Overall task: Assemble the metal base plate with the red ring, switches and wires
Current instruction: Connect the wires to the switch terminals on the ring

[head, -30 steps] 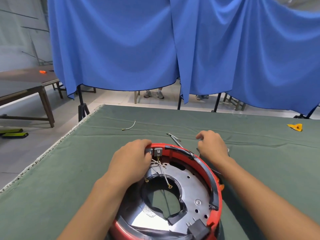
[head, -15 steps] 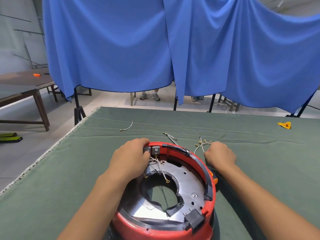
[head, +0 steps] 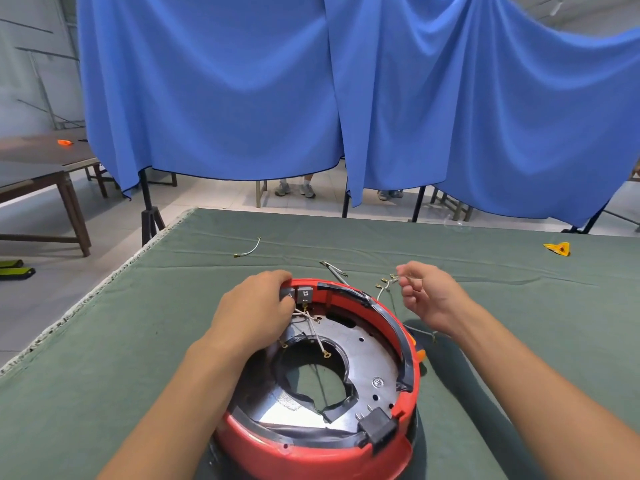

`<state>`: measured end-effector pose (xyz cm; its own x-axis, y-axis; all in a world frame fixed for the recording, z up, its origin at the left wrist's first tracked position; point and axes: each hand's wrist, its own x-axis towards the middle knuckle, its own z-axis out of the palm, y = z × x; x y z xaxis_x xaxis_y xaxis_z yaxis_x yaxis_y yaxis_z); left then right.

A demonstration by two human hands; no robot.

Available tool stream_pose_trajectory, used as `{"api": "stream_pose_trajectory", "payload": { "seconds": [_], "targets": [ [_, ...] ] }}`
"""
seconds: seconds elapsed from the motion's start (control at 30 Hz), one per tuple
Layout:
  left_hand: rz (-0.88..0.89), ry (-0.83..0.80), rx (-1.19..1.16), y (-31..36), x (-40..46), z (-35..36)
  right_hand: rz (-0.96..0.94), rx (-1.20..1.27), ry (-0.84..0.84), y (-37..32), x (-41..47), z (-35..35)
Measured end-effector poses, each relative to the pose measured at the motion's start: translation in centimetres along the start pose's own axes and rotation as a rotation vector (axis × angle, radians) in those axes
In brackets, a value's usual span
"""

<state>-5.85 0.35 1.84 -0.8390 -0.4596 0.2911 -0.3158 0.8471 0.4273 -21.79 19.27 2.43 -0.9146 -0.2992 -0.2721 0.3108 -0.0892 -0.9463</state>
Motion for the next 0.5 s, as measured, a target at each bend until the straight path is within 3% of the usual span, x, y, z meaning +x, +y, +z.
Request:
{"api": "stream_pose_trajectory", "payload": {
  "seconds": [0.23,0.4,0.5],
  "targets": [
    [-0.014,0.026,-0.058,0.3,-0.2,-0.1,0.004,0.173,-0.166,-1.6,-3.4,2.8],
    [-0.013,0.128,-0.236,0.2,0.0,-0.2,-0.364,-0.180,-0.246,-0.9,-5.7,5.3],
    [-0.043,0.171,-0.430,0.3,0.2,-0.4,-0.486,-0.345,-0.361,0.4,-6.4,6.7]
  ]
}}
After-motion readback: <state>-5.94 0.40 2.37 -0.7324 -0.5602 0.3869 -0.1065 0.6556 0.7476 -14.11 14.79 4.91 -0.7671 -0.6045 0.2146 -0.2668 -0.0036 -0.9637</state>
